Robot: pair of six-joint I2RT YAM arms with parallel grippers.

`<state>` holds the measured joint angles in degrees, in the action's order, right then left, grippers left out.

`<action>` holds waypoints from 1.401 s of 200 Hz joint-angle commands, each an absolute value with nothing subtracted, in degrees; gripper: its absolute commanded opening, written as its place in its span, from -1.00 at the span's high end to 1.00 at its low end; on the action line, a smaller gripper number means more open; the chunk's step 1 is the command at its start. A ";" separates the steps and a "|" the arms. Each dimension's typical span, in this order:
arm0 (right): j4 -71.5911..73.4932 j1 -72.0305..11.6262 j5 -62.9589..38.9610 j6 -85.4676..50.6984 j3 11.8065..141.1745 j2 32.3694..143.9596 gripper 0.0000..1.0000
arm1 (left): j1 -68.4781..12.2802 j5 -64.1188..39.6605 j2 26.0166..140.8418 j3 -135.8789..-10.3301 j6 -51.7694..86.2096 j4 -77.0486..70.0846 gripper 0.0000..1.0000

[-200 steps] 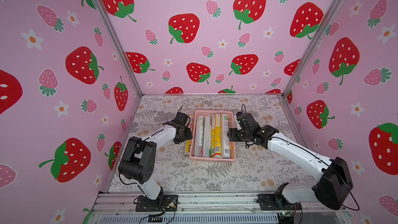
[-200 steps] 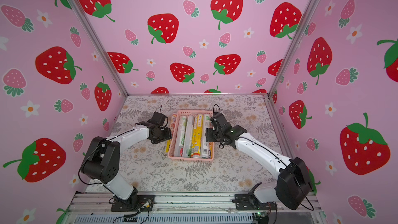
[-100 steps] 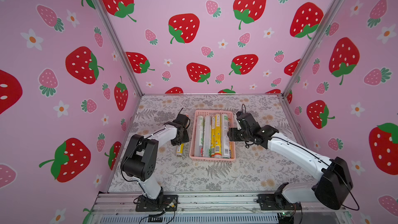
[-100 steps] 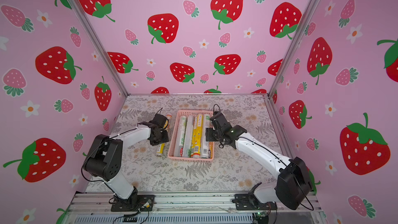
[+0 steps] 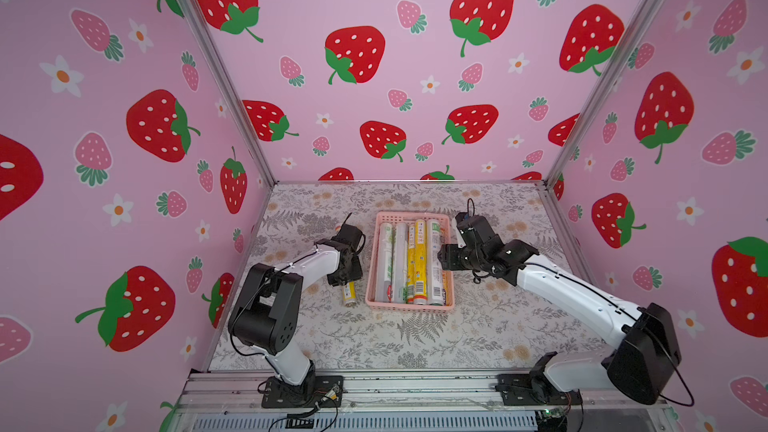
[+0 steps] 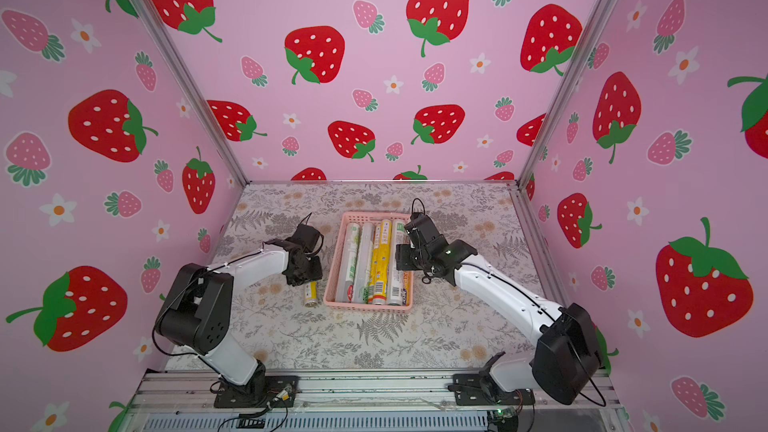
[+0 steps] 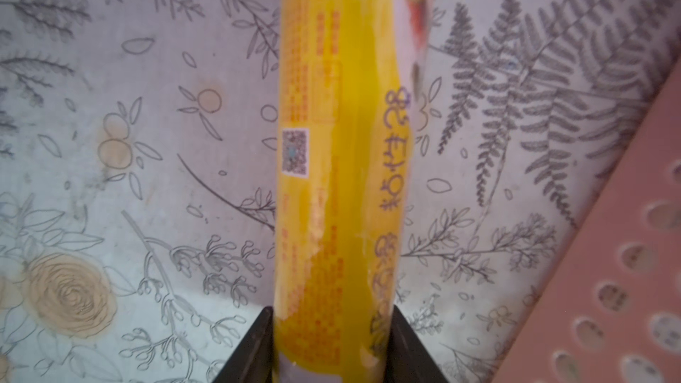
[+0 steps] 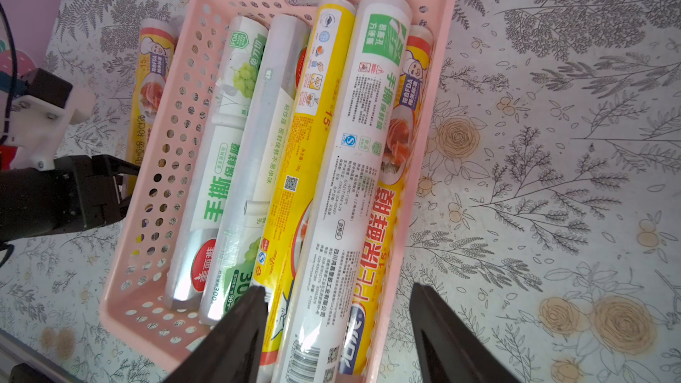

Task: Put the plastic wrap into the basket
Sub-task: Pick up the plastic wrap from the center of the board, then place the plastic wrap in the basket.

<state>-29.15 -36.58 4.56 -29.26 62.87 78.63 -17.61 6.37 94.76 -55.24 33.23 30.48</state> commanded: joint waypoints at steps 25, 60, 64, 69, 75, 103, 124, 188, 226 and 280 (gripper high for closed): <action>-28.74 -36.38 4.92 -28.48 63.46 75.49 -0.33 | -17.37 6.10 88.82 -55.52 33.92 33.32 0.13; -28.92 -36.36 4.74 -28.48 63.83 74.56 -0.33 | -17.47 5.16 83.79 -58.75 33.67 37.61 0.14; -28.92 -36.34 4.75 -28.55 63.93 74.50 -0.33 | -17.53 5.02 83.18 -59.30 33.50 38.12 0.14; -28.92 -36.32 4.67 -28.56 64.02 74.45 -0.33 | -17.65 4.92 82.21 -59.93 33.33 38.77 0.14; -28.87 -36.36 4.58 -28.63 64.20 74.38 -0.33 | -17.86 4.57 81.05 -60.58 33.20 39.09 0.13; -28.49 -36.34 4.41 -28.74 64.68 74.46 -0.33 | -19.60 1.20 76.05 -61.84 33.13 36.62 0.13; -28.47 -36.39 4.18 -28.82 65.38 74.96 -0.33 | -22.28 0.44 75.31 -63.97 33.29 36.34 0.12; -28.66 -36.38 3.59 -29.44 64.98 73.48 -0.34 | -32.84 -4.61 84.02 -69.10 32.84 34.79 0.10; -28.82 -36.34 3.95 -29.53 63.61 73.29 -0.34 | -36.12 -4.31 89.38 -71.27 32.93 34.28 0.10; -28.56 -36.35 4.14 -29.88 61.80 72.26 -0.34 | -38.01 -4.48 92.87 -72.52 33.31 33.41 0.10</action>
